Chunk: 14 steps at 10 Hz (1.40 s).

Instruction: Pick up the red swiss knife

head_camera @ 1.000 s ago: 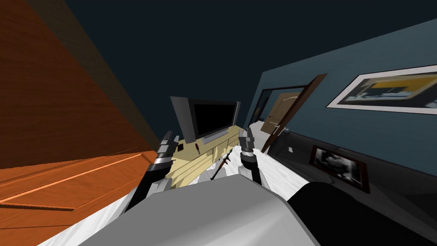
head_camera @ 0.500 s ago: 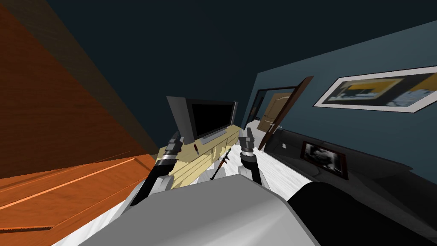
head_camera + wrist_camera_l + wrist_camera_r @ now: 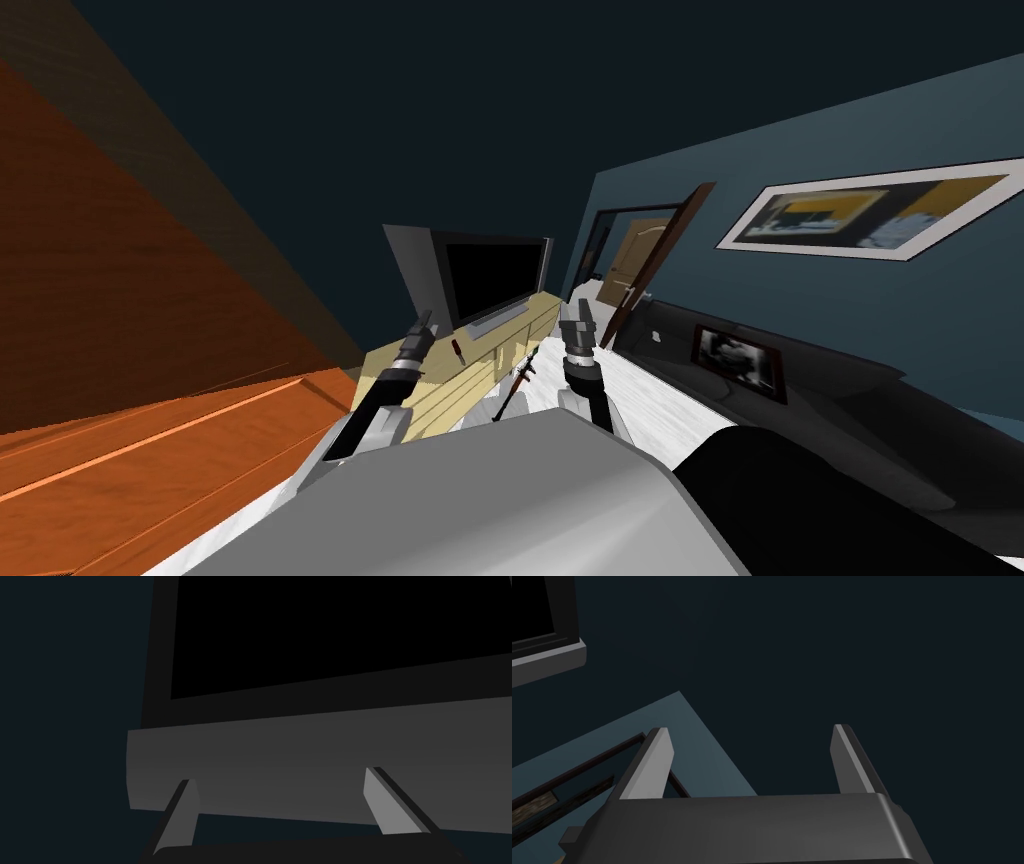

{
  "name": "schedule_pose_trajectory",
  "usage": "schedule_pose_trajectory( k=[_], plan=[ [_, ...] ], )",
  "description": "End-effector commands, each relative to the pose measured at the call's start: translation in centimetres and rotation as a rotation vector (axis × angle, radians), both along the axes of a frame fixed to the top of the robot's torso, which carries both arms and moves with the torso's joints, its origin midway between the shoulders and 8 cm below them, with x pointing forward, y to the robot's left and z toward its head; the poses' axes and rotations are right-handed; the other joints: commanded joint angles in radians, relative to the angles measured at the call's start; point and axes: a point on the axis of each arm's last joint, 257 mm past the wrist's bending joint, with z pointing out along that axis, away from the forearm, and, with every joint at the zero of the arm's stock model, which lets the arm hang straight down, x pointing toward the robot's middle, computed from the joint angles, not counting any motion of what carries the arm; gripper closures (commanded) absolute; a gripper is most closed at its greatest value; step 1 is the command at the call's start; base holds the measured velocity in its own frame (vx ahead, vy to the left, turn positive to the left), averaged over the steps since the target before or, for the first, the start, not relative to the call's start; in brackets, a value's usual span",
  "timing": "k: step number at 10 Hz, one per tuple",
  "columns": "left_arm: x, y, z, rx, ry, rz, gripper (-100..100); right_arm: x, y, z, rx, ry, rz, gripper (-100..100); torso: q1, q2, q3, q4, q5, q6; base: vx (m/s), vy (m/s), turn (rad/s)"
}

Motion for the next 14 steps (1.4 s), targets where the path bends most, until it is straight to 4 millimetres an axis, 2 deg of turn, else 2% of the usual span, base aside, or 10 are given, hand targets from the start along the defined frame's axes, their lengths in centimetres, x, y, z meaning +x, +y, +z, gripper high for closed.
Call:
schedule_pose_trajectory(
  k=[1, 2, 3, 7, 8, 10, 11, 12, 13, 14],
  plan=[
    [0.7, -0.3, -0.8, 0.007, 0.035, -0.005, -100, 0.0, 0.0, 0.0, 0.000, 0.000, 0.000, 0, 0.000, 0.000, 0.000, 0.000, 0.000, 0.000, 0.010, 0.026, -0.058],
    [1.3, -0.7, -2.0, 0.016, 0.075, -0.016, -100, 0.0, 0.0, 0.0, 0.000, 0.000, 0.000, 0, 0.000, 0.000, 0.000, 0.000, 0.000, 0.000, 0.008, 0.022, -0.098],
    [1.3, -0.7, -2.2, 0.017, 0.081, -0.015, -100, 0.0, 0.0, 0.0, 0.000, 0.000, 0.000, 0, 0.000, 0.000, 0.000, 0.000, 0.000, 0.000, 0.007, 0.014, -0.059],
    [3.0, -1.7, -6.7, 0.059, 0.223, -0.043, -100, 0.0, 0.0, 0.0, 0.000, 0.000, 0.000, 0, -0.001, 0.000, 0.000, 0.000, 0.000, -0.001, 0.016, 0.015, -0.111],
    [3.0, -1.6, -7.0, 0.060, 0.234, -0.042, -100, 0.0, 0.0, 0.0, 0.000, 0.000, 0.000, 0, -0.001, 0.000, 0.000, 0.000, 0.000, 0.000, 0.013, 0.010, -0.054],
    [3.8, -2.0, -10.1, 0.096, 0.325, -0.057, -100, 0.0, 0.0, 0.0, 0.000, 0.000, 0.000, 0, -0.001, 0.000, 0.000, 0.000, 0.000, 0.000, 0.022, 0.010, -0.137],
    [3.8, -1.9, -10.7, 0.099, 0.347, -0.055, -100, 0.0, 0.0, 0.0, 0.000, 0.000, 0.000, 0, -0.001, -0.001, -0.001, 0.000, 0.000, 0.000, 0.024, 0.009, -0.060],
    [4.1, -1.8, -12.5, 0.121, 0.398, -0.059, -100, 0.0, 0.0, 0.0, 0.000, 0.000, 0.000, 0, -0.001, -0.001, -0.001, 0.000, 0.000, -0.001, 0.024, 0.004, -0.120],
    [4.1, -1.8, -12.7, 0.122, 0.407, -0.059, -100, 0.0, 0.0, 0.0, 0.000, 0.000, 0.000, 0, -0.001, -0.001, -0.001, 0.000, 0.000, 0.000, 0.019, 0.005, -0.047],
    [4.2, -1.6, -14.5, 0.145, 0.457, -0.062, -100, 0.0, 0.0, 0.0, 0.000, 0.000, 0.000, 0, -0.002, -0.001, 0.000, 0.000, 0.000, -0.001, 0.023, 0.000, -0.093]
  ],
)
